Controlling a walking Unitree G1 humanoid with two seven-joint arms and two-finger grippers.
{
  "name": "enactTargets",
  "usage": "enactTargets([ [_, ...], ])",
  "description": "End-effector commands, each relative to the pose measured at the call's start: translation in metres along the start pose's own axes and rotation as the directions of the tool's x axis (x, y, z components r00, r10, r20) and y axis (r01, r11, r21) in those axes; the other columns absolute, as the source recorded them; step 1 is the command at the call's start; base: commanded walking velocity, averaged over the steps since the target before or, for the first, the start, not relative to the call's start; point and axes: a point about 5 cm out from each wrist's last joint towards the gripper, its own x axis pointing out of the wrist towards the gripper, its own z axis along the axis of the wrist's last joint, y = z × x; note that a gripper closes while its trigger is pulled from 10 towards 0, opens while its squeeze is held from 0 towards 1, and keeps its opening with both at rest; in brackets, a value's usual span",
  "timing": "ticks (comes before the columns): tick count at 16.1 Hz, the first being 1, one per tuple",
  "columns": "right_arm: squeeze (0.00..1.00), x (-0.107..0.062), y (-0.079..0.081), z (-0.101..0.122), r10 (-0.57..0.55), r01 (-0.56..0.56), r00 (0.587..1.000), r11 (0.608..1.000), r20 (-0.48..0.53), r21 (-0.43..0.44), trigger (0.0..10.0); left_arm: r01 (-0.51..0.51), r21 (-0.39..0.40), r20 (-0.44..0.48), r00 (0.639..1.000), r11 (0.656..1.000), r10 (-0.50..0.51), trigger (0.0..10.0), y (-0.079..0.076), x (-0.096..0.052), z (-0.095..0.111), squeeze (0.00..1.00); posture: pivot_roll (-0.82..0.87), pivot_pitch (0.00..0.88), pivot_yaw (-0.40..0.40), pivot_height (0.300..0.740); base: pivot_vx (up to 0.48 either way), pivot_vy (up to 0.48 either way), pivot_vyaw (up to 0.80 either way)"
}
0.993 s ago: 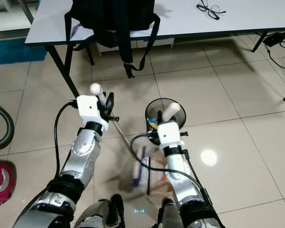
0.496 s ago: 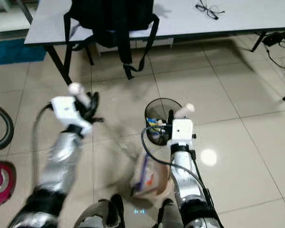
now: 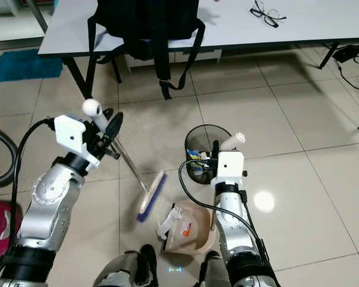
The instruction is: Sweep floor
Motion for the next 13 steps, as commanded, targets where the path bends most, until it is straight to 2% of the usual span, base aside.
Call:
enactTargets([
  [1, 0.0, -0.005, 0.002, -0.008, 0.011, -0.011, 0.999, 1.0, -0.042, 0.005, 10.0, 0.037, 0.068, -0.057, 0.998, 0.997, -0.033, 10.0, -0.002, -0.01, -0.013, 0.0, 0.0, 0.192, 0.083, 0.74, 0.0, 0.0, 0.0],
  [2, 0.0, -0.005, 0.003, -0.008, 0.013, -0.013, 0.999, 1.0, -0.044, 0.004, 10.0, 0.026, 0.087, -0.118, 0.993, 0.996, -0.015, 10.0, -0.005, -0.017, -0.027, 0.0, 0.0, 0.194, 0.081, 0.74, 0.0, 0.0, 0.0],
  [5, 0.0, -0.004, 0.003, -0.008, 0.015, -0.015, 0.999, 1.0, -0.043, 0.002, 10.0, -0.028, 0.095, -0.175, 0.984, 0.995, 0.044, 10.0, -0.012, -0.019, -0.048, 0.0, -0.01, 0.198, 0.072, 0.74, 0.0, 0.0, 0.0],
  [6, 0.0, -0.003, 0.004, -0.007, 0.017, -0.017, 0.999, 1.0, -0.043, 0.002, 10.0, -0.054, 0.087, -0.185, 0.98, 0.995, 0.069, 10.0, -0.016, -0.016, -0.055, 0.0, -0.02, 0.2, 0.067, 0.74, 0.0, 0.0, 0.0],
  [7, 0.0, -0.003, 0.005, -0.007, 0.022, -0.022, 0.999, 1.0, -0.042, 0.001, 10.0, -0.048, 0.118, -0.178, 0.982, 0.992, 0.069, 10.0, -0.027, -0.004, -0.061, 0.0, -0.03, 0.201, 0.063, 0.74, 0.0, 0.0, 0.0],
  [8, 0.0, -0.002, 0.006, -0.005, 0.028, -0.028, 0.999, 1.0, -0.038, 0.0, 10.0, -0.017, 0.111, -0.15, 0.988, 0.994, 0.034, 10.0, -0.042, 0.007, -0.061, 0.0, -0.05, 0.205, 0.057, 0.74, 0.0, 0.0, 0.0],
  [10, 0.0, -0.002, 0.007, -0.005, 0.03, -0.03, 0.999, 1.0, -0.035, 0.001, 10.0, -0.01, 0.085, -0.143, 0.989, 0.996, 0.022, 10.0, -0.052, 0.013, -0.063, 0.0, -0.06, 0.205, 0.059, 0.74, 0.0, 0.0, 0.0],
  [11, 0.0, -0.002, 0.007, -0.005, 0.03, -0.03, 0.999, 1.0, -0.035, 0.001, 10.0, -0.01, 0.085, -0.143, 0.989, 0.996, 0.022, 10.0, -0.052, 0.013, -0.063, 0.0, -0.06, 0.205, 0.059, 0.74, 0.0, 0.0, 0.0],
  [12, 0.0, -0.003, 0.007, -0.004, 0.033, -0.033, 0.999, 0.999, -0.032, 0.001, 10.0, -0.003, 0.054, -0.14, 0.99, 0.999, 0.01, 10.0, -0.06, 0.018, -0.067, 0.0, -0.07, 0.206, 0.061, 0.74, 0.0, 0.0, 0.0],
  [13, 0.0, -0.004, 0.005, -0.004, 0.029, -0.029, 0.999, 1.0, -0.034, 0.0, 10.0, -0.045, -0.048, -0.13, 0.991, 0.998, 0.038, 10.0, -0.068, 0.026, -0.066, 0.0, -0.07, 0.207, 0.061, 0.74, 0.0, 0.0, 0.0],
])
